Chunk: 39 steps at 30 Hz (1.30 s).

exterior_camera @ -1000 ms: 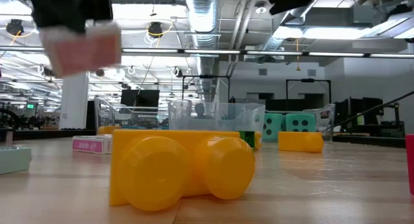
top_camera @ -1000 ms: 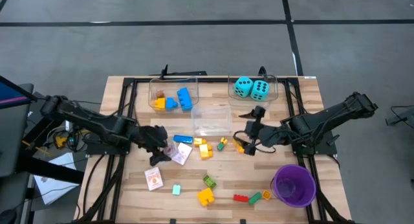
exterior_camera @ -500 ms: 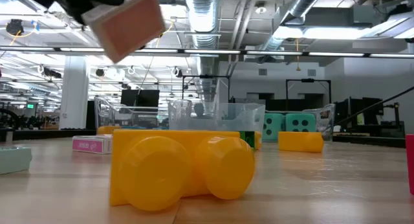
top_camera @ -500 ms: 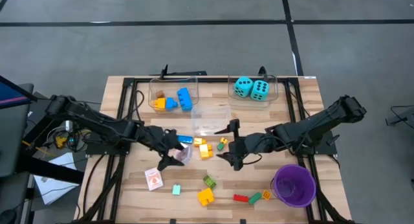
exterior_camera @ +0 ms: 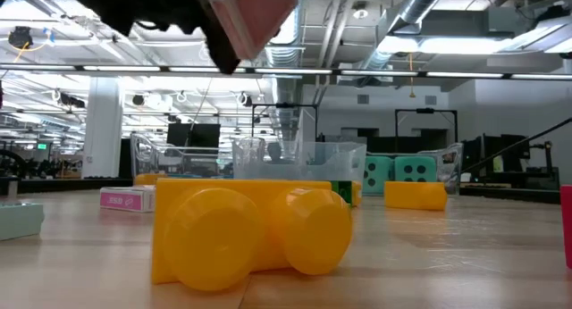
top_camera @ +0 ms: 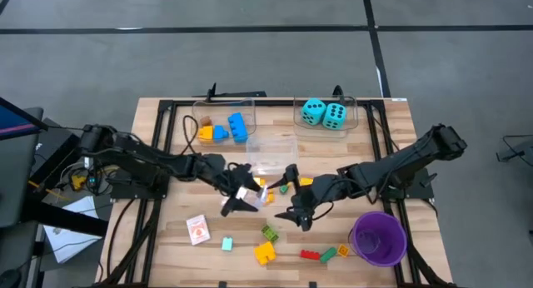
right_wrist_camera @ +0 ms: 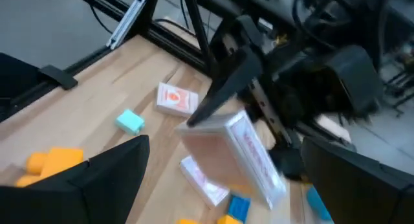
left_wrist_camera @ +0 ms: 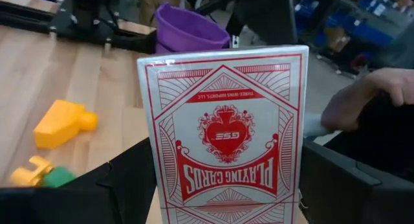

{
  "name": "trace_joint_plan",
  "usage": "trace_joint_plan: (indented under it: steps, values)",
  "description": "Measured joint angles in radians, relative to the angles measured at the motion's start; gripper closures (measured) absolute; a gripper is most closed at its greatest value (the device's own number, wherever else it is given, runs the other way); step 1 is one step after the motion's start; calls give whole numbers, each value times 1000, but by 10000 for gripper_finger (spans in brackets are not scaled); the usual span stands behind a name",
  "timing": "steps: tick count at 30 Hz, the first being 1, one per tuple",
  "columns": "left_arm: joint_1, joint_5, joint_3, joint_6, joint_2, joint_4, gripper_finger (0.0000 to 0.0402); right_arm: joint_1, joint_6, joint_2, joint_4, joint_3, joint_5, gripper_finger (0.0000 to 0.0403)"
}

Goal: Pick & Place Toys
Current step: Put the red deck of cards into the bottom transparent bin

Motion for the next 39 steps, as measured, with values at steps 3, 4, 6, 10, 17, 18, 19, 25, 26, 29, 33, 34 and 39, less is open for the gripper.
trace_joint_plan:
  steps: [3, 4, 6, 10, 17, 18, 19, 25, 26, 29, 33, 34, 39]
  values:
    - [0, 15, 46, 25, 55, -3, 100, -7, -21, 24, 1, 6, -3, 7]
    - [1, 33, 58, 34, 73, -6, 100, -9, -20, 30, 0, 14, -5, 7]
    - [-2, 46, 86, 44, 104, -4, 100, -10, -7, 30, -10, 25, -21, 7]
    - [-3, 52, 125, 61, 134, 3, 100, -15, -3, 49, -25, 40, -76, 7]
    - [-8, 52, 132, 77, 122, 8, 100, -18, 3, 69, -79, 51, -79, 7]
    - [-9, 52, 133, 78, 121, 17, 99, -21, 4, 69, -78, 51, -80, 7]
    - [-10, 53, 133, 78, 120, 20, 99, -23, 6, 69, -75, 51, -80, 7]
    - [-13, 59, 132, 78, 119, 38, 99, -20, 10, 68, -77, 51, -91, 17]
    - [-13, 59, 132, 78, 119, 37, 99, -20, 10, 68, -78, 51, -91, 22]
    - [-13, 60, 132, 78, 119, 38, 99, -20, 10, 68, -79, 51, -91, 42]
    - [-13, 60, 132, 78, 119, 38, 98, -21, 9, 68, -76, 51, -90, 82]
    - [-13, 60, 132, 78, 119, 38, 98, -21, 9, 68, -76, 51, -88, 94]
    - [-13, 60, 132, 78, 119, 37, 98, -23, 2, 68, -69, 51, -86, 153]
